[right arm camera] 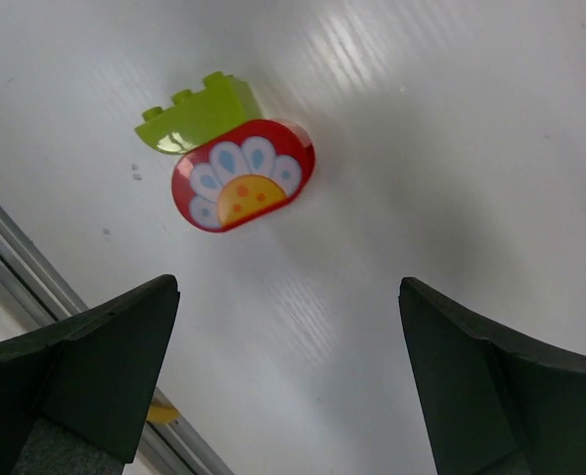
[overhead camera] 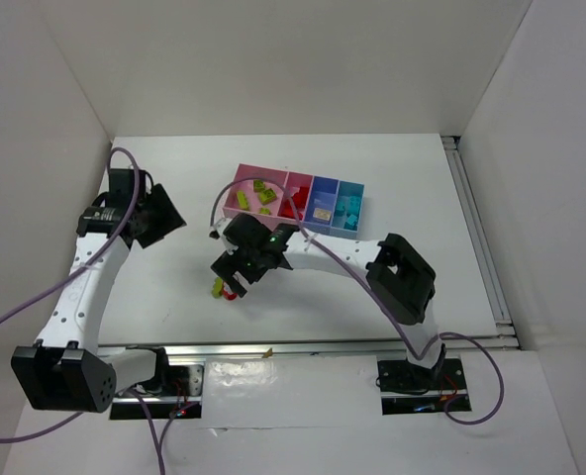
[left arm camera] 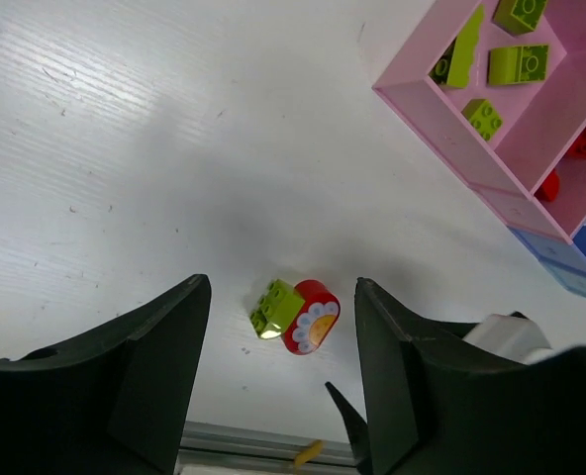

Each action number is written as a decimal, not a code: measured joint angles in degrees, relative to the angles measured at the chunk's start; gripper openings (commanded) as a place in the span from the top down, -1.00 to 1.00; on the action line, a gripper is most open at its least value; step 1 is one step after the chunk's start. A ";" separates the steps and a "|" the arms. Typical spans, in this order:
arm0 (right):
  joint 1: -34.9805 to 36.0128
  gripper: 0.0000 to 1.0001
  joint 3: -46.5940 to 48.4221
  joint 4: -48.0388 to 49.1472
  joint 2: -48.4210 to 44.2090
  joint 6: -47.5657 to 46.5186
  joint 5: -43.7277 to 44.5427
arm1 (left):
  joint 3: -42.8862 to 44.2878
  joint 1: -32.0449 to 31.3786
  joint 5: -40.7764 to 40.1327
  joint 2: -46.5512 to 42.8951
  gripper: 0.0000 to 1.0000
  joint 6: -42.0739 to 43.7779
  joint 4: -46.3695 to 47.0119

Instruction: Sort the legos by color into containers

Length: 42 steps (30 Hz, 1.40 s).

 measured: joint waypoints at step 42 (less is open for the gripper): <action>4.24 -0.26 5.09 4.79 11.02 -8.74 3.76 | 6.64 3.34 13.22 13.22 -0.39 8.31 -2.56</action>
